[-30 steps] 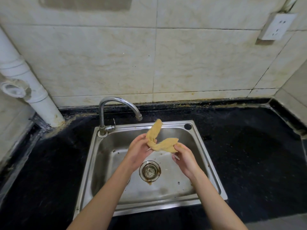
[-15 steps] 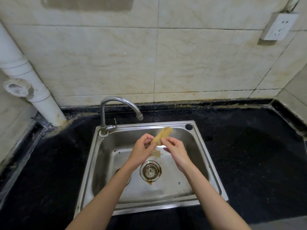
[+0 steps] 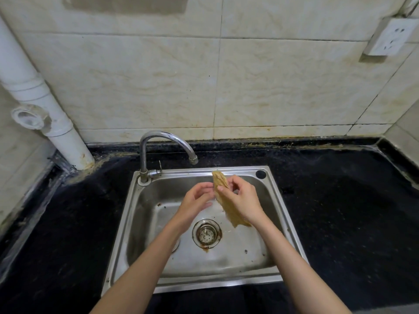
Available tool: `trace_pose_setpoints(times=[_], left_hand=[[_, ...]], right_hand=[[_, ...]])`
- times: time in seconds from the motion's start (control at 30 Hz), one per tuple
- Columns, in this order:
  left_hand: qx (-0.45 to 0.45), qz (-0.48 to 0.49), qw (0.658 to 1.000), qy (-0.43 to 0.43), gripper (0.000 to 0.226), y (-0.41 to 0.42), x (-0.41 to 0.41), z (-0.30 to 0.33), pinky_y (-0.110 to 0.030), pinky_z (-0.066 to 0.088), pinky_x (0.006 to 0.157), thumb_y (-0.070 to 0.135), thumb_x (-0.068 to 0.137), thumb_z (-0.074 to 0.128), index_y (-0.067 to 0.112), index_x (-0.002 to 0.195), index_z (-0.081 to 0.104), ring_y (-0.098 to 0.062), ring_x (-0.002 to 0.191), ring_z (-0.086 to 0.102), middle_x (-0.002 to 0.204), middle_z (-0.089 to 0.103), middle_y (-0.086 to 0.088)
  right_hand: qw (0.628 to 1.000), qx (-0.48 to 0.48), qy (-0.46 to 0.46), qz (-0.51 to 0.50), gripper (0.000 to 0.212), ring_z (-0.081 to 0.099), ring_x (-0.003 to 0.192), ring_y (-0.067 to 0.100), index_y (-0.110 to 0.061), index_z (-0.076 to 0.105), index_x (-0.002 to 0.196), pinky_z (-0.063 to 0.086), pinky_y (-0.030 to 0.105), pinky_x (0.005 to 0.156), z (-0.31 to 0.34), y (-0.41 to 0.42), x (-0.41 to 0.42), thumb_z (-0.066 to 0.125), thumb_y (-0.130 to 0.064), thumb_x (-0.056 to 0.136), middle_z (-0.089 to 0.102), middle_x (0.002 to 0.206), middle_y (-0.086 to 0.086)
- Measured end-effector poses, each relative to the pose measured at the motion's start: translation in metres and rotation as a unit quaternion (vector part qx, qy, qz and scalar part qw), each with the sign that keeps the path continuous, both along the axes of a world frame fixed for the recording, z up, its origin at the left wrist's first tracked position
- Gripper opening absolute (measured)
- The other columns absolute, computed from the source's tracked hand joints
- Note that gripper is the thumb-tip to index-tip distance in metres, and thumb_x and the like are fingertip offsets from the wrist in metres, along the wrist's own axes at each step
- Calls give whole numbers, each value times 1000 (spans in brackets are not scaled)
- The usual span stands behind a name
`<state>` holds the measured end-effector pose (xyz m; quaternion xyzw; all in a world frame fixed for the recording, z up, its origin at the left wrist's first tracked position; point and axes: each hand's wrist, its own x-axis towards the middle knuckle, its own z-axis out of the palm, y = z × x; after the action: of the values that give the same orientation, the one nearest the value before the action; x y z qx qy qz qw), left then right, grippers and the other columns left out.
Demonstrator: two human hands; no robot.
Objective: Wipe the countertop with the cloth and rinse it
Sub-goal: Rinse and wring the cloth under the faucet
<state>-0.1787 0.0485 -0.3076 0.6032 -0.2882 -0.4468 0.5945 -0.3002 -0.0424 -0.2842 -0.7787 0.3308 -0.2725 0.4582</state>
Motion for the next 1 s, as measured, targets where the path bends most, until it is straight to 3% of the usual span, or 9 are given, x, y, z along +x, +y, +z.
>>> trace_pose_setpoints(times=[0.17,0.3,0.37,0.47,0.6,0.7,0.8,0.9,1.0], left_hand=[[34,-93,994,56,32,-1,2,-5,-32,43,81,32,84,63,20,114,59,-18,98,59,108,66,-4],[50,-114,990,64,31,3,10,-9,-35,42,93,30,75,69,12,100,65,-23,103,59,103,65,-8],[28,-77,992,96,9,2,11,-10,-32,44,83,14,83,65,9,87,59,-20,87,57,89,59,-8],[19,-19,988,149,11,2,11,-7,-25,48,63,3,88,55,9,80,50,-14,71,55,78,55,-5],[54,11,995,82,15,3,12,-10,-23,52,57,6,89,57,12,80,47,-13,66,58,77,56,-5],[47,38,996,64,11,2,12,-12,-22,52,56,5,90,56,11,90,47,-15,69,62,81,61,-10],[32,39,997,62,21,1,14,-10,-28,55,62,-1,88,57,13,103,51,-17,75,64,87,66,-9],[27,10,1000,-1,37,1,19,-11,-25,53,65,-11,80,62,12,109,56,-14,80,63,94,67,-6],[75,-50,986,-140,41,1,28,-14,-21,52,70,-11,73,69,13,105,61,-13,84,60,98,62,-4]], right_hand=[[988,138,-58,41,12,56,73,20,-16,56,91,48,38,71,-1,-4,-1,55,-28,92,61,80,17],[966,229,-98,75,13,63,90,18,-13,51,106,53,35,81,4,-11,-2,44,-20,97,64,96,7],[976,202,-60,56,13,61,87,17,-15,49,103,53,37,79,5,-15,-3,42,-25,99,62,91,2],[993,106,48,18,17,55,78,14,-16,47,98,45,34,72,-1,-23,-4,39,-31,99,57,83,-5],[988,85,128,13,26,54,81,19,-12,45,102,46,41,77,-6,-31,-4,34,-35,100,55,84,-1],[975,129,179,23,27,55,98,19,-19,43,111,46,40,87,-15,-32,-5,42,-41,96,57,104,1],[950,278,129,59,63,56,108,17,-20,29,134,48,40,94,-27,-29,-10,65,-35,85,56,119,1],[927,366,32,75,105,63,96,21,-37,-2,145,51,38,87,-42,-27,-18,71,-2,78,64,103,12],[959,269,11,90,85,51,76,26,-46,38,132,48,43,78,-49,-31,-20,73,3,72,50,79,17]])
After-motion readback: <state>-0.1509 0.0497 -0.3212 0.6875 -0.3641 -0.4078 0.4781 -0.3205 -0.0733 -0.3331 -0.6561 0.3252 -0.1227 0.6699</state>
